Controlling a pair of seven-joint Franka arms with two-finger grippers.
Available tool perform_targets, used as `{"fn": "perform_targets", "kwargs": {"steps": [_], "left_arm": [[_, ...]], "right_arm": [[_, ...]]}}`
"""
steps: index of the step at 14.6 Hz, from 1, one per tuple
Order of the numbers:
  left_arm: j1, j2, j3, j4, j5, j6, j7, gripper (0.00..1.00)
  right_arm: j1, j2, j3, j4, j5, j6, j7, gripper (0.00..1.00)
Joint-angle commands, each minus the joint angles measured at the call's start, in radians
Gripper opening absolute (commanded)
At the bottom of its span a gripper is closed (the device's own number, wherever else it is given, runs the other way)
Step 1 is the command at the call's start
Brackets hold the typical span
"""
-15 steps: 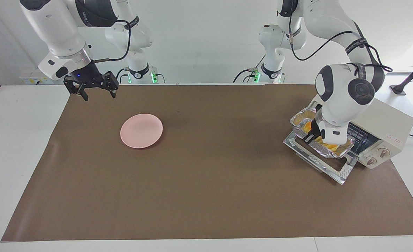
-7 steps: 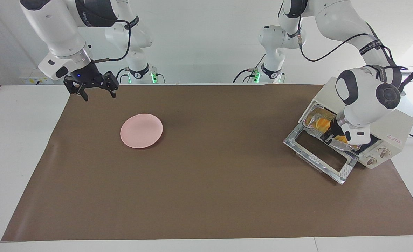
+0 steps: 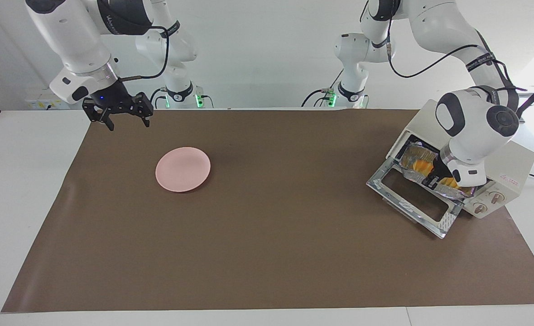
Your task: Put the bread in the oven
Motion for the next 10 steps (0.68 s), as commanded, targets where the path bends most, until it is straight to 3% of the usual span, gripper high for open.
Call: {"fn": "perform_targets", "kwargs": {"steps": [1, 5, 10], "left_arm": [[-0.009, -0.041, 0.006, -0.046, 0.068, -0.04, 0.031, 0.0], [-0.011, -0.058, 0.003, -0.055, 0.127, -0.124, 0.036, 0.0], [-0.005, -0.081, 0.003, -0.102, 0.131, -0.111, 0.16, 0.0]], "right_arm": [[-0.013, -0.017, 0.008, -0.018, 0.019, 0.007, -0.012, 1.0], [-0.013, -0.017, 0.008, -0.018, 0.019, 0.007, -0.012, 1.0], [-0.013, -0.017, 0.008, -0.018, 0.019, 0.007, -0.012, 1.0]]}}
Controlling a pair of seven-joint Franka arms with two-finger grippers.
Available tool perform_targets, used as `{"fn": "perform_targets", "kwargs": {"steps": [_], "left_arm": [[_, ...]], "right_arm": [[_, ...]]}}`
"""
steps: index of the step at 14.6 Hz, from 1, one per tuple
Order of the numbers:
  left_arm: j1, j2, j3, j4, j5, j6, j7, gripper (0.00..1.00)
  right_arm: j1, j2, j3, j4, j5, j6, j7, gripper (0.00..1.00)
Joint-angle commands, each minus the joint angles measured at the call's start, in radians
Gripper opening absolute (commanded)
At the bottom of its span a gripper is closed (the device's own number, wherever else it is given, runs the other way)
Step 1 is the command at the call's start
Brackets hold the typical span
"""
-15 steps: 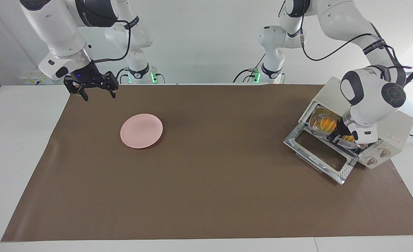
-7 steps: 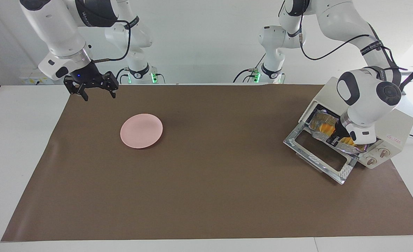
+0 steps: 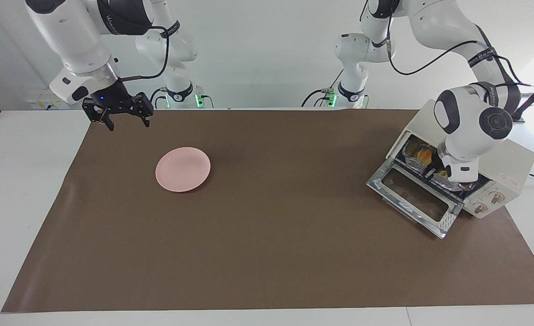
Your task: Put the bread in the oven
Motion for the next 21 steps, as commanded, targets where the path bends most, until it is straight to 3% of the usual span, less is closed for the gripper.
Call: {"fn": "perform_targets", "kwargs": {"steps": [1, 4, 5, 6, 7, 10, 12, 15, 18, 21], "left_arm": [[0.003, -0.055, 0.014, -0.087, 0.03, 0.003, 0.097, 0.0], [0.006, -0.055, 0.014, -0.094, 0.03, 0.019, 0.115, 0.0], [0.006, -0.055, 0.014, -0.094, 0.032, 0.021, 0.115, 0.11], [0.006, -0.055, 0.015, -0.094, 0.035, 0.023, 0.115, 0.45], [0.007, -0.055, 0.015, -0.093, 0.038, 0.026, 0.116, 0.99], [0.011, -0.044, 0.015, -0.055, 0.079, 0.032, 0.119, 1.0], [0.012, -0.038, 0.015, 0.022, 0.079, 0.02, 0.121, 1.0], [0.001, -0.036, 0.014, 0.157, 0.043, -0.071, 0.119, 1.0], [0.007, -0.039, 0.014, 0.189, -0.042, -0.079, 0.115, 1.0], [0.011, -0.052, 0.02, 0.254, -0.064, -0.173, 0.121, 1.0]], "right_arm": [[-0.013, -0.017, 0.008, -0.018, 0.019, 0.005, -0.012, 1.0], [-0.013, -0.017, 0.008, -0.018, 0.019, 0.007, -0.012, 1.0], [-0.013, -0.017, 0.008, -0.018, 0.019, 0.007, -0.012, 1.0], [-0.013, -0.017, 0.008, -0.018, 0.019, 0.007, -0.012, 1.0], [-0.013, -0.017, 0.008, -0.018, 0.019, 0.005, -0.012, 1.0], [-0.013, -0.017, 0.008, -0.018, 0.019, 0.007, -0.012, 1.0], [-0.013, -0.017, 0.008, -0.018, 0.019, 0.007, -0.012, 1.0], [-0.013, -0.017, 0.008, -0.018, 0.019, 0.007, -0.012, 1.0], [-0.013, -0.019, 0.008, -0.018, 0.019, 0.007, -0.012, 1.0], [-0.013, -0.019, 0.006, -0.018, 0.019, 0.007, -0.012, 1.0]]}}
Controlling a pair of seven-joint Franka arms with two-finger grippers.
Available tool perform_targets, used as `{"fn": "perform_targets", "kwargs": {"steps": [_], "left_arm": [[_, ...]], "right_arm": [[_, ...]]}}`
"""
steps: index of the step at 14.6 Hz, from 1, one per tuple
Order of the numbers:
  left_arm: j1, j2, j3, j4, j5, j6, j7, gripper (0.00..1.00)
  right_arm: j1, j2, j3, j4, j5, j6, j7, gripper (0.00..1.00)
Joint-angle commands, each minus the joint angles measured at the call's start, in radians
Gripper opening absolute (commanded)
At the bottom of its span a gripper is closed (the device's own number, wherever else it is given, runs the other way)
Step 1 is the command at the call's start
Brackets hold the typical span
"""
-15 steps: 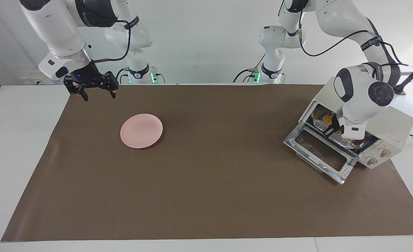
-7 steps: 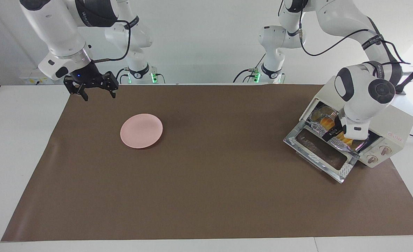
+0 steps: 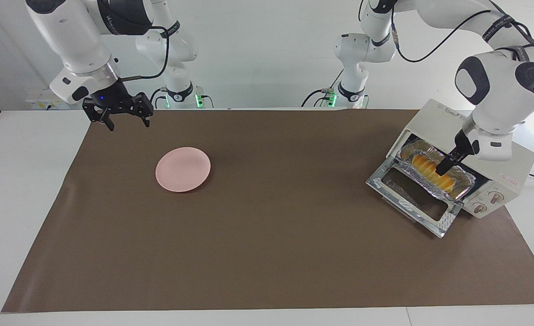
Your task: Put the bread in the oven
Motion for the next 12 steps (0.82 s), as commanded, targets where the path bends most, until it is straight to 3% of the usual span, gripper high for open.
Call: {"fn": "perform_targets", "kwargs": {"steps": [1, 3, 7, 9, 12], "left_arm": [[0.004, -0.018, 0.005, 0.055, -0.02, -0.103, 0.019, 1.0], [-0.002, -0.063, 0.004, 0.05, -0.02, -0.166, 0.061, 1.0], [-0.017, -0.185, -0.01, 0.044, -0.023, -0.349, 0.33, 1.0], [-0.044, -0.264, -0.015, 0.0, -0.023, -0.383, 0.371, 1.0], [0.056, -0.336, -0.14, -0.106, -0.022, -0.371, 0.398, 1.0]], "right_arm": [[-0.013, -0.019, 0.008, -0.018, 0.019, 0.005, -0.012, 1.0], [-0.013, -0.019, 0.008, -0.018, 0.019, 0.005, -0.012, 1.0], [-0.013, -0.019, 0.008, -0.018, 0.019, 0.005, -0.012, 1.0], [-0.013, -0.019, 0.006, -0.018, 0.019, 0.005, -0.012, 1.0], [-0.013, -0.019, 0.008, -0.018, 0.019, 0.005, -0.012, 1.0]]}}
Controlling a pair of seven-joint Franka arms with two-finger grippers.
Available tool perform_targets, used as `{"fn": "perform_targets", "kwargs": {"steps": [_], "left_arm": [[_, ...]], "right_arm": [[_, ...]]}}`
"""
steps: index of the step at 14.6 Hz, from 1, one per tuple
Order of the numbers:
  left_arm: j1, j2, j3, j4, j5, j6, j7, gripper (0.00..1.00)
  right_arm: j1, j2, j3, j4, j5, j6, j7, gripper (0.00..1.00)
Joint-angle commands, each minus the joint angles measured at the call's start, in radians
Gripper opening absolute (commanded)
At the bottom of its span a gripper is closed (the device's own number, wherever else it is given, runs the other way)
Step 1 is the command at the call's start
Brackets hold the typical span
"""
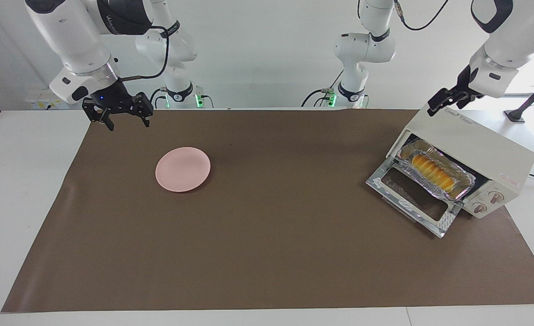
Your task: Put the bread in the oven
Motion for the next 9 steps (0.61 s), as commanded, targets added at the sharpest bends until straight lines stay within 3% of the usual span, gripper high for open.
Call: {"fn": "perform_targets", "kwargs": {"steps": [1, 4, 6, 9], "left_arm": [[0.076, -0.063, -0.085, -0.134, -0.006, 0.096, 0.058, 1.0], [0.077, 0.02, -0.094, -0.061, -0.011, 0.094, 0.06, 1.0], [0.163, 0.077, -0.16, -0.038, -0.04, 0.077, 0.063, 1.0], [0.169, 0.046, -0.179, -0.037, -0.051, 0.078, 0.051, 1.0]], "right_arm": [[-0.013, -0.019, 0.006, -0.018, 0.019, 0.005, -0.012, 1.0], [-0.013, -0.019, 0.008, -0.018, 0.019, 0.005, -0.012, 1.0], [-0.013, -0.019, 0.006, -0.018, 0.019, 0.005, -0.012, 1.0], [-0.013, -0.019, 0.006, -0.018, 0.018, 0.005, -0.012, 1.0]]}}
